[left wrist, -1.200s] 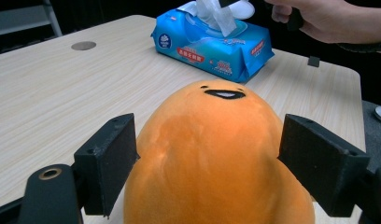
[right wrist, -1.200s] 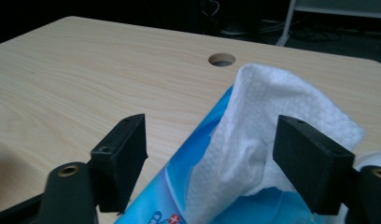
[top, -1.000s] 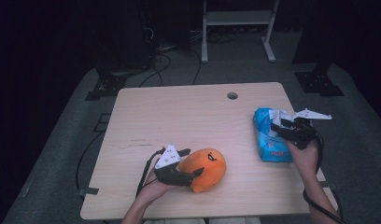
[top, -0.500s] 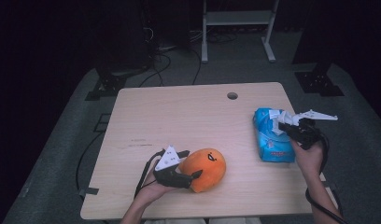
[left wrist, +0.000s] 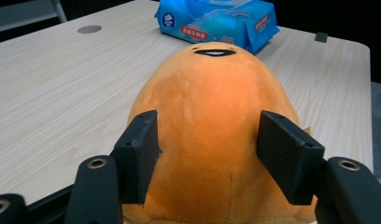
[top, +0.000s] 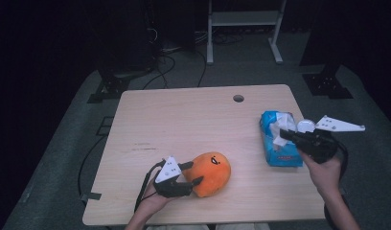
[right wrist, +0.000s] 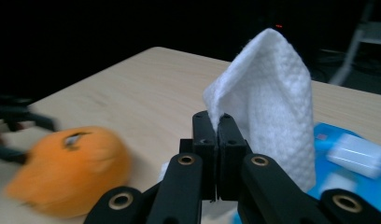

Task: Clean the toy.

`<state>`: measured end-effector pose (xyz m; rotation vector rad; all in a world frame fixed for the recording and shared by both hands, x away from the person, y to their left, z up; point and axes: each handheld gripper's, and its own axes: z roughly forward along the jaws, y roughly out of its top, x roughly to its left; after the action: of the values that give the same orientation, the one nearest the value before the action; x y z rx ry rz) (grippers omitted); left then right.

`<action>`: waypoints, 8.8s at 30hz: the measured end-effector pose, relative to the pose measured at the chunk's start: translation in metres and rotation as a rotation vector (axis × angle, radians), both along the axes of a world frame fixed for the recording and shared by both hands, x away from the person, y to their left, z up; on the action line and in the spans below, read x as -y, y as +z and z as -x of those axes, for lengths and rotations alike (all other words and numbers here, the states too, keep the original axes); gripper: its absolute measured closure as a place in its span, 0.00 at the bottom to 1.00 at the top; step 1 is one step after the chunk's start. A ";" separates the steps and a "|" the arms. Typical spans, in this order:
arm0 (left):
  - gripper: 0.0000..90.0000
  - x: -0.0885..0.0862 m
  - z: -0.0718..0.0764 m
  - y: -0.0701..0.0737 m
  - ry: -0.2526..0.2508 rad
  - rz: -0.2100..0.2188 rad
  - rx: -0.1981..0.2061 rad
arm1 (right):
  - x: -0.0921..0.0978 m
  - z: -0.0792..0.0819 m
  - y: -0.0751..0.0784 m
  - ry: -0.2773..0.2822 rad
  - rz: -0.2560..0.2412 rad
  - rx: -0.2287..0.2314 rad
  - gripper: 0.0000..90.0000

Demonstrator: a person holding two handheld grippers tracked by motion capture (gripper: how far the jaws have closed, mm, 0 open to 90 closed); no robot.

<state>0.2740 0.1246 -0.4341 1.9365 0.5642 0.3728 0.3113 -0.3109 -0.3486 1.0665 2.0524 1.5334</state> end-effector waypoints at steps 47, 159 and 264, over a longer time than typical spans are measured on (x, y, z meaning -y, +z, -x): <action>0.29 0.000 -0.006 -0.002 0.004 -0.013 -0.039 | -0.161 -0.002 -0.075 0.403 0.186 -0.031 0.66; 0.46 -0.001 -0.025 -0.016 0.006 0.017 -0.066 | -0.129 0.011 -0.078 0.223 0.128 -0.083 0.92; 0.42 0.043 0.003 -0.002 -0.105 -0.076 0.101 | -0.158 0.023 -0.053 0.389 0.123 -0.028 0.93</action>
<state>0.2708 0.0817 -0.4365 1.9989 0.3859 0.4284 0.2885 -0.1532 -0.4018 0.6732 2.4454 1.5415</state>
